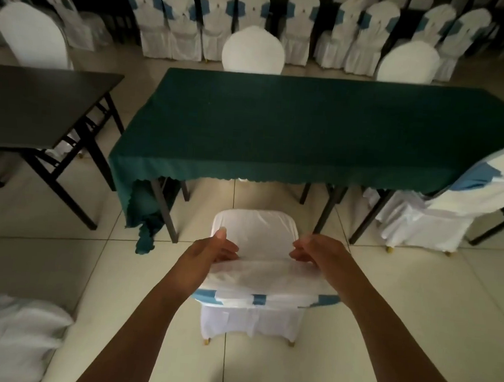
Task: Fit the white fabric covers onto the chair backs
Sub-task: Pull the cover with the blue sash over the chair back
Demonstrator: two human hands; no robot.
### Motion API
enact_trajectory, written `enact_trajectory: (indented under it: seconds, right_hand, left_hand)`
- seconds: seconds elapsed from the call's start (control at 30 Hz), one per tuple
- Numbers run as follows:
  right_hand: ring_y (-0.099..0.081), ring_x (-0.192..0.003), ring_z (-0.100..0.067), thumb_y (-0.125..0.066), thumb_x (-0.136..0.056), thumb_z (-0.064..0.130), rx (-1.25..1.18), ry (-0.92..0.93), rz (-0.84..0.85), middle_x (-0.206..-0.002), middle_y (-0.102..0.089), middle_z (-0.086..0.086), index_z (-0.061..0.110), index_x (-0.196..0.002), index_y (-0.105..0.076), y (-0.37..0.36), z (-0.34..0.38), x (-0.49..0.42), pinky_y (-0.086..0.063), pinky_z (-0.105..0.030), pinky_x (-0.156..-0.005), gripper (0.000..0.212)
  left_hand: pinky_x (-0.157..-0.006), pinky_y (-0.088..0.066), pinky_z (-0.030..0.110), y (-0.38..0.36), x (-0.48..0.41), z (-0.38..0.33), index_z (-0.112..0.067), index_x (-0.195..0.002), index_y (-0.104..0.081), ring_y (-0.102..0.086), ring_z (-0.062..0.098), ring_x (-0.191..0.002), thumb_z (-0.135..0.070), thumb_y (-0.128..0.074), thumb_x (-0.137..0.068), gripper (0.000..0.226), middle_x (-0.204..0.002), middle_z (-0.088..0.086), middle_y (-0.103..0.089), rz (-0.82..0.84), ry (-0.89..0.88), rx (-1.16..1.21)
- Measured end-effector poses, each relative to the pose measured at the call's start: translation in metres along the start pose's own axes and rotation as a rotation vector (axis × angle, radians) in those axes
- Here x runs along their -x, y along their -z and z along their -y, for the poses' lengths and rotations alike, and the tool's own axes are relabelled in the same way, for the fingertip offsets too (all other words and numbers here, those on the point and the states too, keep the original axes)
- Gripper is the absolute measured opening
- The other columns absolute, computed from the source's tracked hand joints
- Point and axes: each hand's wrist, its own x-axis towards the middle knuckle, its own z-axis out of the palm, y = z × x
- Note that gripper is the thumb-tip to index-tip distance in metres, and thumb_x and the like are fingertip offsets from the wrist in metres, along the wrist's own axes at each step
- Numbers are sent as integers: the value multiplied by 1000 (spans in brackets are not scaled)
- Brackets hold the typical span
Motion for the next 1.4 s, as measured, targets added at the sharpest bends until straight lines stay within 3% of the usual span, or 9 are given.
enact_trajectory:
  seconds: [0.13, 0.3, 0.4, 0.5, 0.6, 0.8, 0.97, 1.2, 1.4]
  right_hand:
    - [-62, -73, -1, -59, -90, 46, 204, 158, -33, -78, -66, 16, 29, -88, -67, -7, -29, 23, -44, -17, -63, 19]
    - [-62, -89, -6, -67, -90, 41, 224, 294, -191, -92, -62, 15, 30, -102, -58, -24, -46, 37, -55, -26, -81, 19]
    - [-63, -95, -17, -73, -83, 43, 181, 262, -240, -99, -66, 5, 23, -105, -62, -31, -53, 39, -57, -41, -91, 32]
    - [-61, -96, -20, -80, -77, 43, 215, 270, -299, -100, -66, 4, 22, -105, -61, -36, -56, 28, -55, -45, -92, 40]
    - [-56, -93, -16, -83, -73, 44, 235, 280, -341, -95, -62, 9, 27, -101, -60, -39, -58, 14, -54, -45, -89, 40]
    - [-53, -88, -11, -71, -58, 64, 250, 345, -446, -92, -52, 20, 35, -94, -52, -41, -60, -14, -50, -35, -75, 50]
    - [-56, -87, -18, -91, -60, 40, 251, 304, -471, -92, -57, 6, 27, -95, -56, -47, -31, -82, -57, -41, -76, 52]
    - [-52, -85, -8, -89, -64, 39, 240, 270, -431, -92, -56, 6, 26, -95, -54, -39, 2, -165, -41, -15, -69, 49]
    - [-55, -80, -10, -89, -66, 39, 217, 267, -415, -87, -59, 4, 24, -93, -55, -35, 22, -218, -43, -17, -67, 46]
  left_hand:
    - [-81, -39, 15, -23, 12, 17, -27, -90, -79, -65, -6, -89, -64, -42, -87, 52, -95, -10, -77, -121, -71, -66]
    - [-82, -48, 28, -40, 20, 33, -34, -90, -66, -62, 2, -94, -33, -64, -93, 3, -96, -10, -67, -234, -236, -245]
    - [-81, -54, 37, -45, 21, 40, -26, -95, -63, -63, 15, -93, -53, -67, -79, 32, -95, -6, -65, -271, -318, -319]
    - [-76, -48, 32, -50, 8, 45, -24, -95, -59, -57, 15, -86, -61, -73, -68, 48, -92, -6, -60, -304, -352, -438]
    - [-70, -44, 30, -52, -13, 50, -24, -88, -56, -52, 16, -79, -53, -85, -64, 47, -85, -7, -56, -378, -347, -487]
    - [-66, -35, 20, -45, -46, 63, -32, -85, -51, -45, 4, -79, -65, -71, -61, 46, -82, -17, -49, -435, -401, -526]
    - [-69, -36, 20, -20, -113, 43, -31, -83, -51, -48, 7, -79, -66, -69, -63, 44, -81, -19, -49, -430, -384, -498]
    - [-71, -32, 15, 2, -201, 22, -36, -83, -49, -48, 11, -80, -55, -81, -66, 41, -82, -24, -46, -384, -332, -492]
    - [-71, -28, 13, 18, -252, 11, -34, -82, -49, -46, 5, -75, -56, -81, -67, 41, -80, -26, -42, -383, -329, -524]
